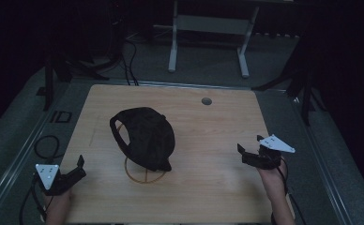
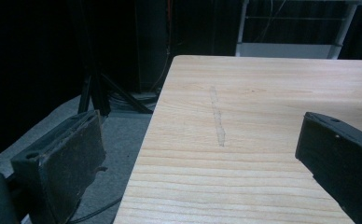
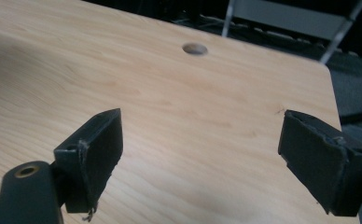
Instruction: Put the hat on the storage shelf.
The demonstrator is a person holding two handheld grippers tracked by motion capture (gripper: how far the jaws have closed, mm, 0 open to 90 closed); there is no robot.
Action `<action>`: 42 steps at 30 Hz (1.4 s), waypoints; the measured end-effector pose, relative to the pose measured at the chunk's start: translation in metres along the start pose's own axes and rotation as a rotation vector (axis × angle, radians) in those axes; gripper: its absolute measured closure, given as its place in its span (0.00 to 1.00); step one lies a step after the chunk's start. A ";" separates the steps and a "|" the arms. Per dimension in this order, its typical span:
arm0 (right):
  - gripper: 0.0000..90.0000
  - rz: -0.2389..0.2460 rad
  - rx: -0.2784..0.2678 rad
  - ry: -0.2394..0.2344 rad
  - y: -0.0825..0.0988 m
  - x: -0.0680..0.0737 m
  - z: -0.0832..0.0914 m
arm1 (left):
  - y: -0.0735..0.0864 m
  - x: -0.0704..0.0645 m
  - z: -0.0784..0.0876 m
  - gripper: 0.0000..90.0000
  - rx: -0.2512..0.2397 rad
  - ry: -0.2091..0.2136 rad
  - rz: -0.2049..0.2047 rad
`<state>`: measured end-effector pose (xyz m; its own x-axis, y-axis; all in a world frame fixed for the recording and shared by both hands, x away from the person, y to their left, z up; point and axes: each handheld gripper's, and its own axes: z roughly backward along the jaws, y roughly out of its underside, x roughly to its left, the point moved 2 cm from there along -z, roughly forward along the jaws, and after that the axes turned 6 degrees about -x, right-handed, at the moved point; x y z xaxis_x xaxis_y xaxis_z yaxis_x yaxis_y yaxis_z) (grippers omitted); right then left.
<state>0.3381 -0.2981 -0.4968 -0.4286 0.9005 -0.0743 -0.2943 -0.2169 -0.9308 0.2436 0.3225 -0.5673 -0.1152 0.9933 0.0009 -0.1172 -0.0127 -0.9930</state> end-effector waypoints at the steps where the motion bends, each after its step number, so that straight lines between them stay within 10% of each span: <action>1: 0.15 -0.009 0.005 0.004 0.005 -0.003 0.000 | 0.000 0.000 0.000 0.02 0.001 0.000 0.000; 22: 0.15 -0.082 0.094 0.171 0.070 -0.047 0.020 | 0.000 0.000 0.000 0.02 0.002 -0.003 0.004; 42: 0.15 -0.078 0.110 0.232 0.081 -0.056 0.024 | 0.000 0.001 0.000 0.02 0.001 -0.001 0.002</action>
<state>0.3177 -0.3757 -0.5596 -0.1975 0.9756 -0.0959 -0.4148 -0.1718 -0.8935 0.2435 0.3230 -0.5673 -0.1160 0.9932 -0.0011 -0.1178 -0.0148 -0.9929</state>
